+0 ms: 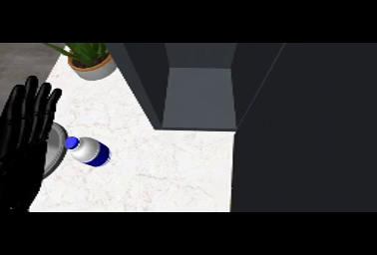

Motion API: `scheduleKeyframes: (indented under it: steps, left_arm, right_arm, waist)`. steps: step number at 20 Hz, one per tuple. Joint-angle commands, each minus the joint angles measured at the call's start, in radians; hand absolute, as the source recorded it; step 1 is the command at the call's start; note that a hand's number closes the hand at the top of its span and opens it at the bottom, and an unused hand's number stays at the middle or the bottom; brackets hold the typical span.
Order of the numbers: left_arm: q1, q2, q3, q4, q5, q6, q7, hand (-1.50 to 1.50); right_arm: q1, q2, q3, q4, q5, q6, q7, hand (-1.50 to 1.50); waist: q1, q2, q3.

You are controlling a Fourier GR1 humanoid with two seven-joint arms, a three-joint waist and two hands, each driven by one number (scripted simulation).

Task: Pick up the bottled water, place it into the cabinet and close the cabinet

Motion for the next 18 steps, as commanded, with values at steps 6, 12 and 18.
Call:
scheduleKeyframes:
  steps: [6,12,18]
  left_arm:
    - [0.091,-0.095,0.178,-0.090,-0.247,0.387,0.078,-1.50]
    - [0.213,-0.097,-0.092,-0.120,-0.122,0.753,0.154,-1.50]
    - [0.304,-0.098,-0.332,-0.205,-0.267,0.915,0.190,-1.50]
  right_arm:
    - [0.195,-0.021,0.009,-0.084,0.025,0.019,0.042,-1.50]
    - [0.339,-0.004,0.116,-0.246,-0.143,0.109,0.146,-1.50]
    - [0.527,-0.014,0.080,-0.391,-0.190,0.154,0.118,-1.50]
  waist:
    - [-0.024,-0.005,-0.001]
    - [-0.038,-0.003,-0.003]
    - [-0.033,0.002,-0.002]
